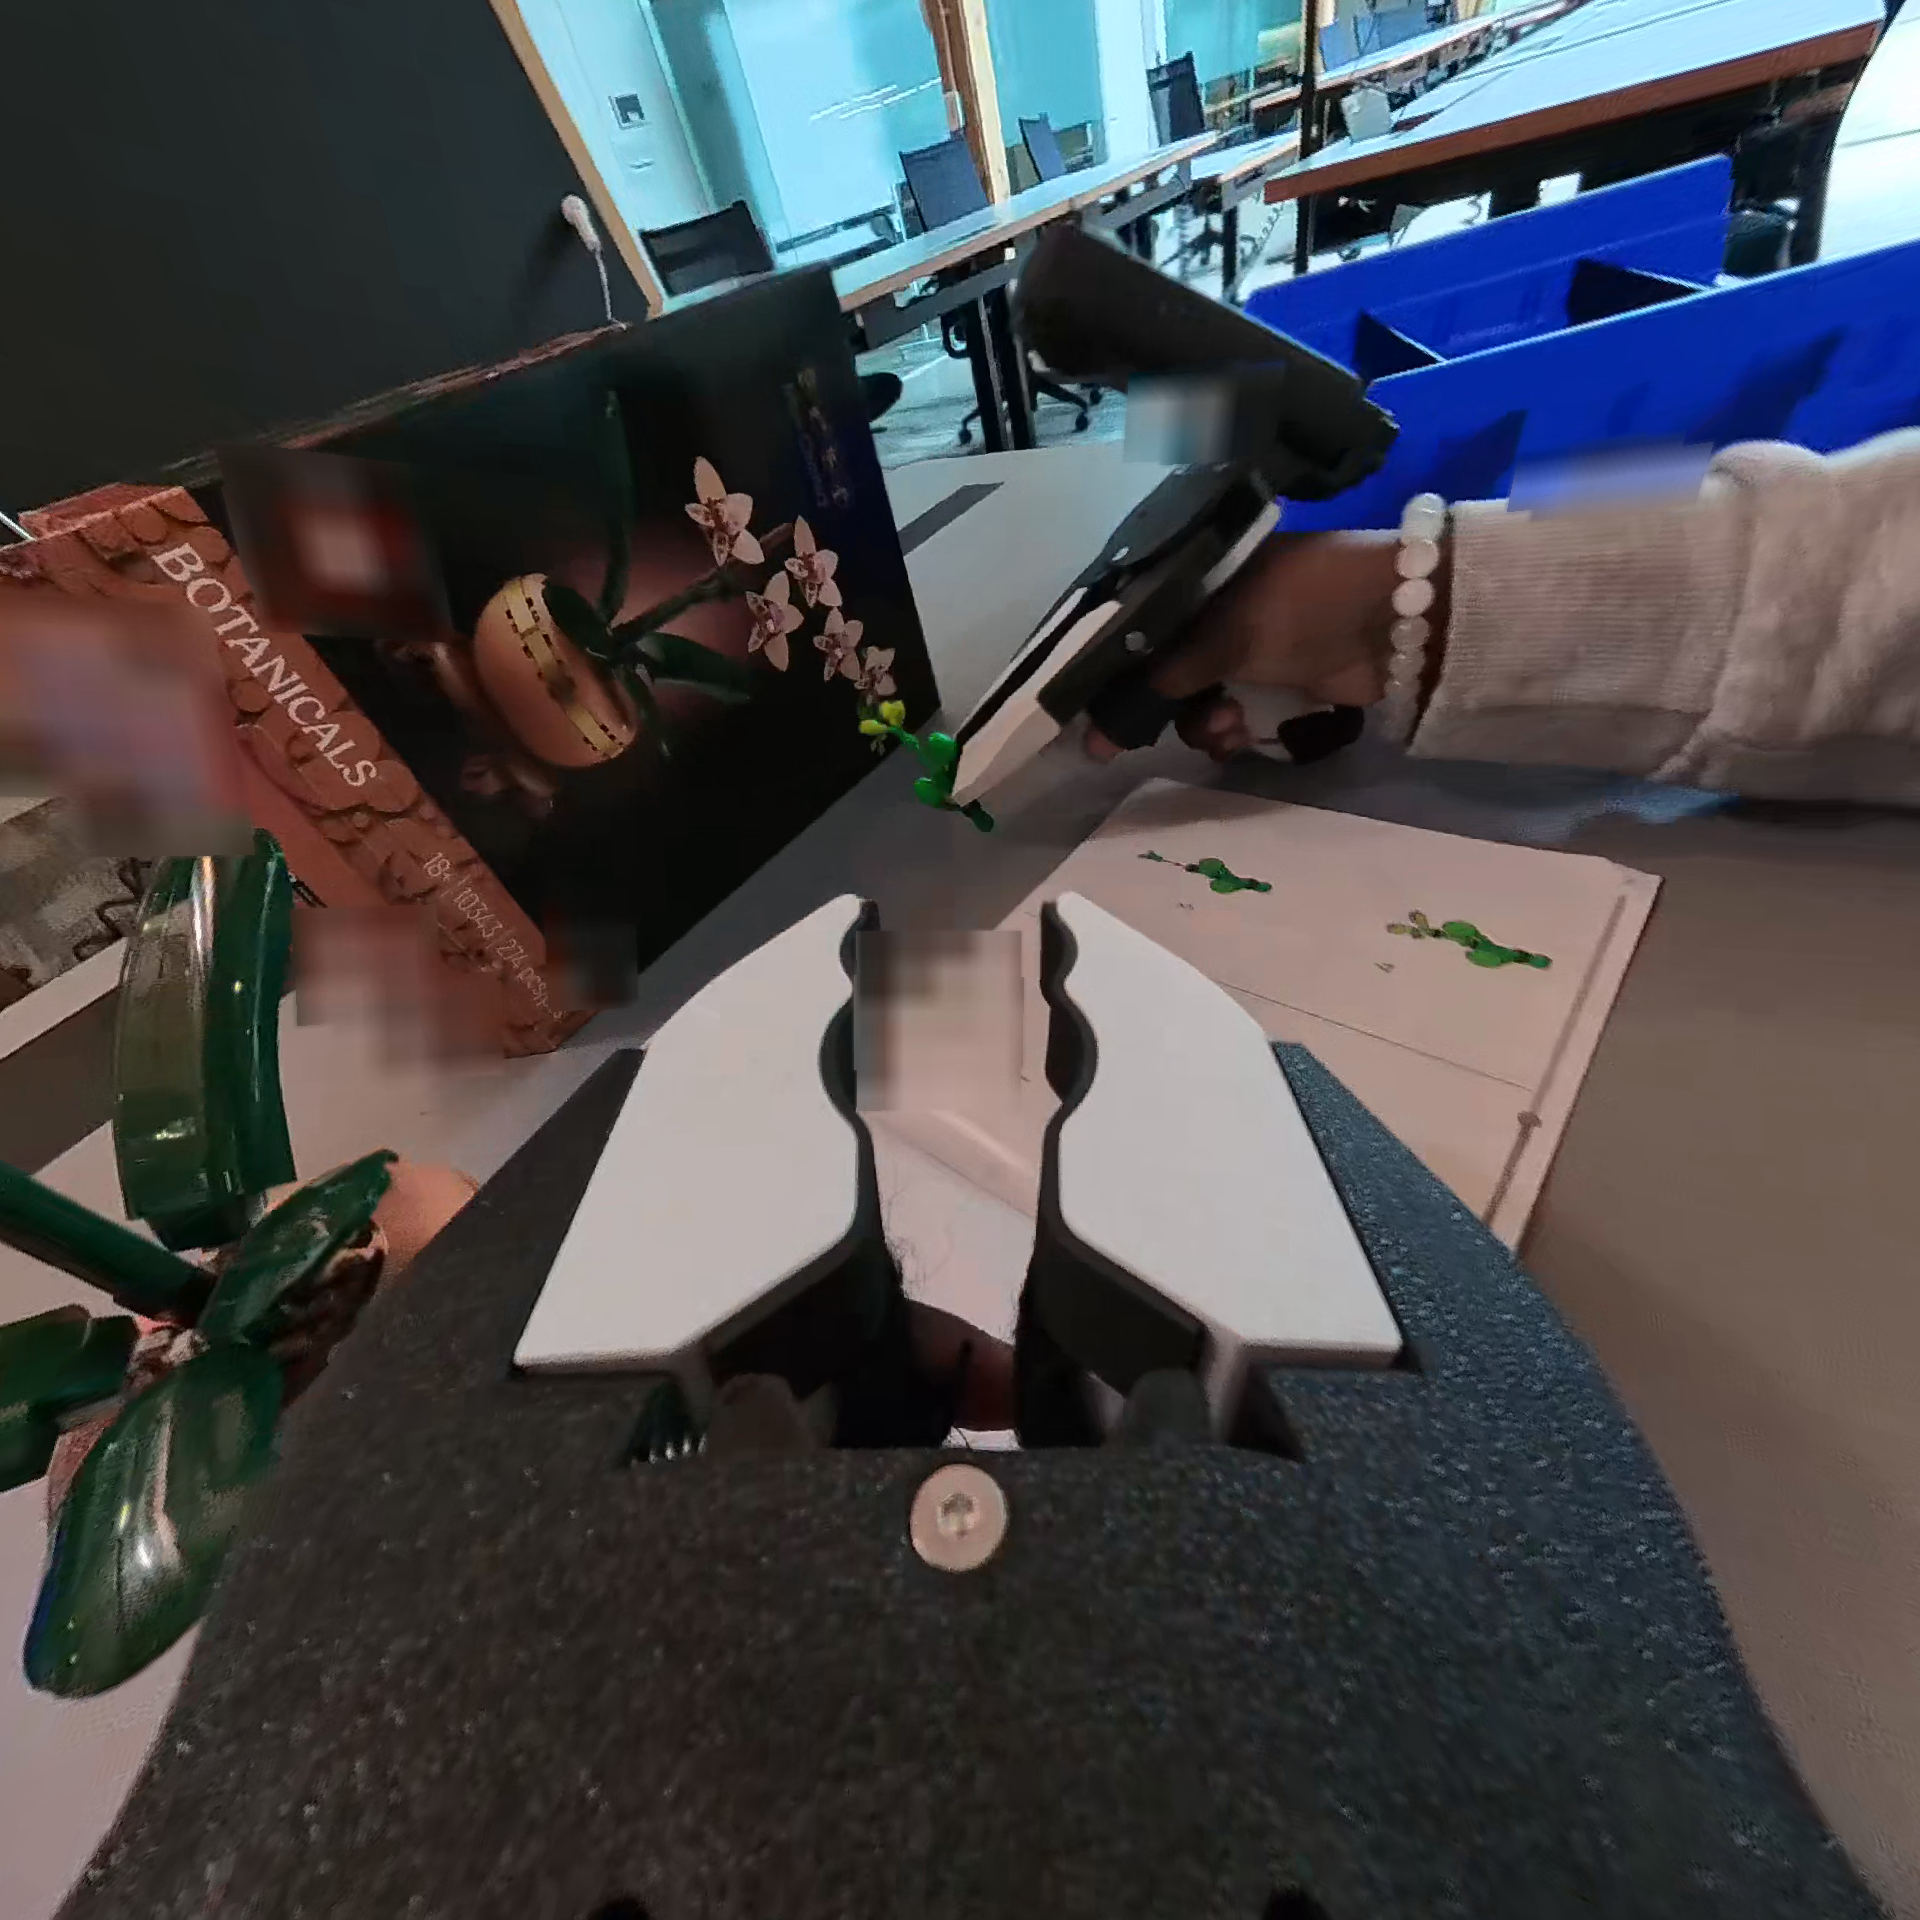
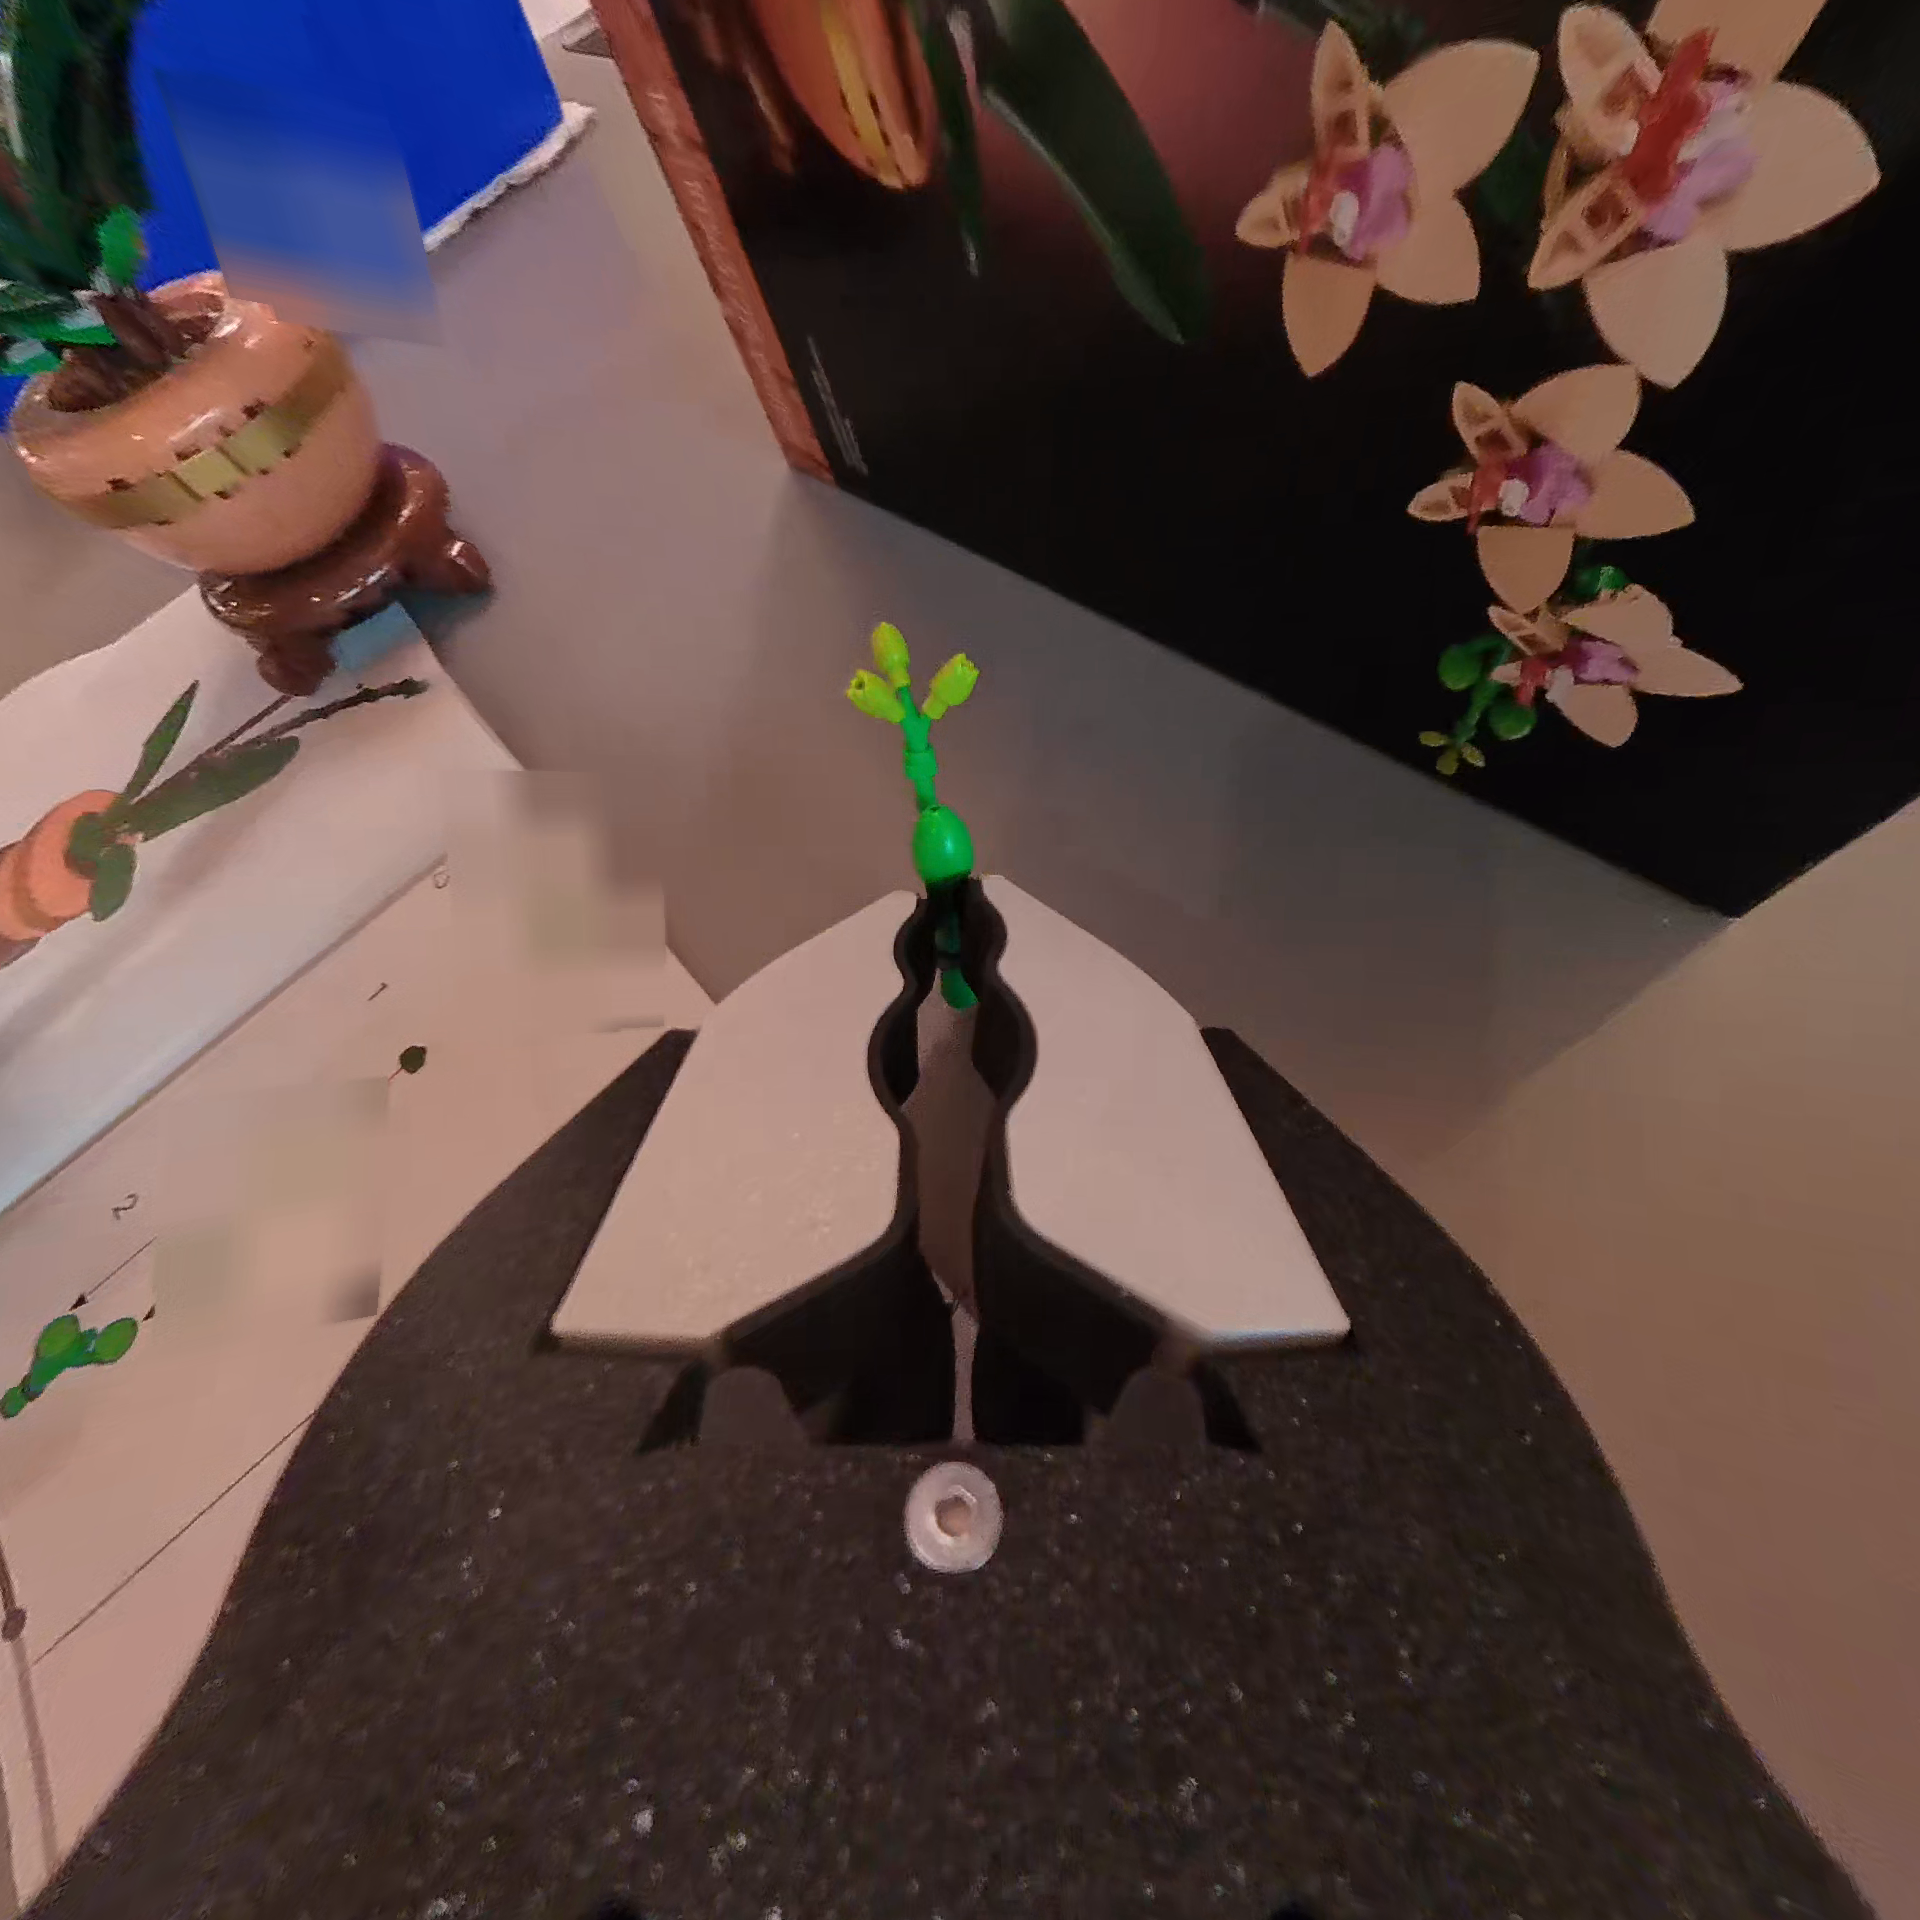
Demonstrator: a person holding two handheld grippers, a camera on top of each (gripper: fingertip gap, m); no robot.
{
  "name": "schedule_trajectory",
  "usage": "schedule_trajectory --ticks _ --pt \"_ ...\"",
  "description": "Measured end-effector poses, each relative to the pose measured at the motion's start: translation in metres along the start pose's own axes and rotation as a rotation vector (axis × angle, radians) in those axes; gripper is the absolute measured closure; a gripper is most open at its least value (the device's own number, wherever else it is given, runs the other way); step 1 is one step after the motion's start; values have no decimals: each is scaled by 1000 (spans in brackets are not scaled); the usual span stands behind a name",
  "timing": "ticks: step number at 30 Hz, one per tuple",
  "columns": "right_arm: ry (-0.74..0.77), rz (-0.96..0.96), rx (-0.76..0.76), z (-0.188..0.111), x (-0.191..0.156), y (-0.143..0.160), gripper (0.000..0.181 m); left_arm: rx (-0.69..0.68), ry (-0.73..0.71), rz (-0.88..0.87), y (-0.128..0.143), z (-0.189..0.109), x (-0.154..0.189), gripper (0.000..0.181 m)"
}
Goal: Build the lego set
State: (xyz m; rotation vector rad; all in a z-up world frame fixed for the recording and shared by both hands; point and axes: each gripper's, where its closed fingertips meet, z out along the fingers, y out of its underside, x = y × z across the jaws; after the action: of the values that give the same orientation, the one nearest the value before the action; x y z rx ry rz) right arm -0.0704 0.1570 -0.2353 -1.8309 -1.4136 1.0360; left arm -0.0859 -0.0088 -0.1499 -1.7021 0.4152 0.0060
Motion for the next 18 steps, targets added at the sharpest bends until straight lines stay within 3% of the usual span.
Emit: schedule_trajectory --ticks 18 --pt "41 21 -32 -3 5 7 177 26 -4 23 1 -6 3 152"
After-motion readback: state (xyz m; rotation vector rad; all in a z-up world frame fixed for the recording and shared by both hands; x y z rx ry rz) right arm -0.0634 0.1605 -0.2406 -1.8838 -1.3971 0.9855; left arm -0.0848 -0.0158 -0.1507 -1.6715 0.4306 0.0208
